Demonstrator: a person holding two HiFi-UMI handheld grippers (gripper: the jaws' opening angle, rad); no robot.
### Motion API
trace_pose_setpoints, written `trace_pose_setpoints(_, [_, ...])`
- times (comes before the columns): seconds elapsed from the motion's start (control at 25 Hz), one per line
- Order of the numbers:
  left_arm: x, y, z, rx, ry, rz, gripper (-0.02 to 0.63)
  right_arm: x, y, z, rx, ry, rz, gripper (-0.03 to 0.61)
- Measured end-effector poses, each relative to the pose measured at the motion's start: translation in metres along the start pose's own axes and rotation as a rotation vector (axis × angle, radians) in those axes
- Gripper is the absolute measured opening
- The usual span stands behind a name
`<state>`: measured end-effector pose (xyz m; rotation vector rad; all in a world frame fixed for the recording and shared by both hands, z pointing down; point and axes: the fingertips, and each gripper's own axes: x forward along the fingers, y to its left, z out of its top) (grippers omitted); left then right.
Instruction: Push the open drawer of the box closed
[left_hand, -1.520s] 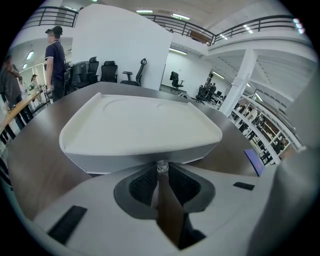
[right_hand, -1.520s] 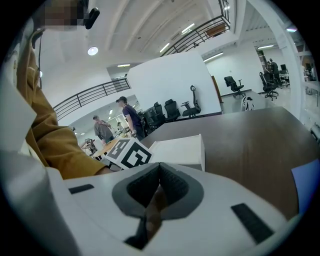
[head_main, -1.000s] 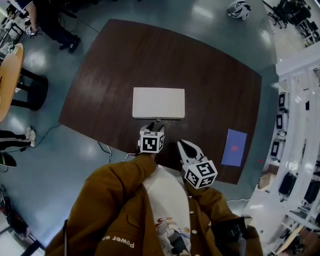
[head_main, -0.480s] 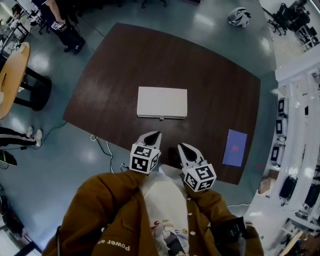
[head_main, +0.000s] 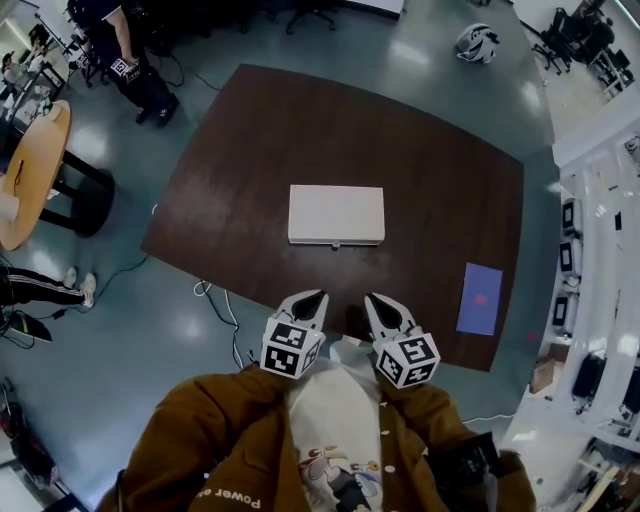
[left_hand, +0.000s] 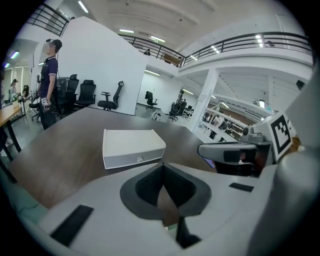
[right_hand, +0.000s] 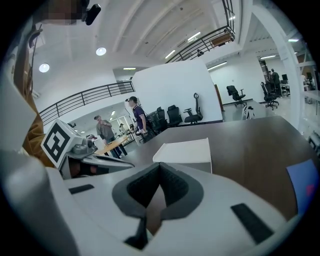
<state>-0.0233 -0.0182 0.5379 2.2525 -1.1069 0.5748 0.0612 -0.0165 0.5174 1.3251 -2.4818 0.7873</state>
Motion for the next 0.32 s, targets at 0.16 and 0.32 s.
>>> trace_pose_setpoints(0.16, [-0.008, -0.012, 0.000, 0.003, -0.012, -0.004, 0.005, -0.009, 0.002, -0.005, 0.003, 0.003, -0.002, 0.005])
trace_pose_setpoints(0.32, [-0.021, -0.015, -0.003, -0.002, -0.012, -0.002, 0.005, -0.014, 0.010, -0.010, 0.017, 0.009, -0.007, 0.005])
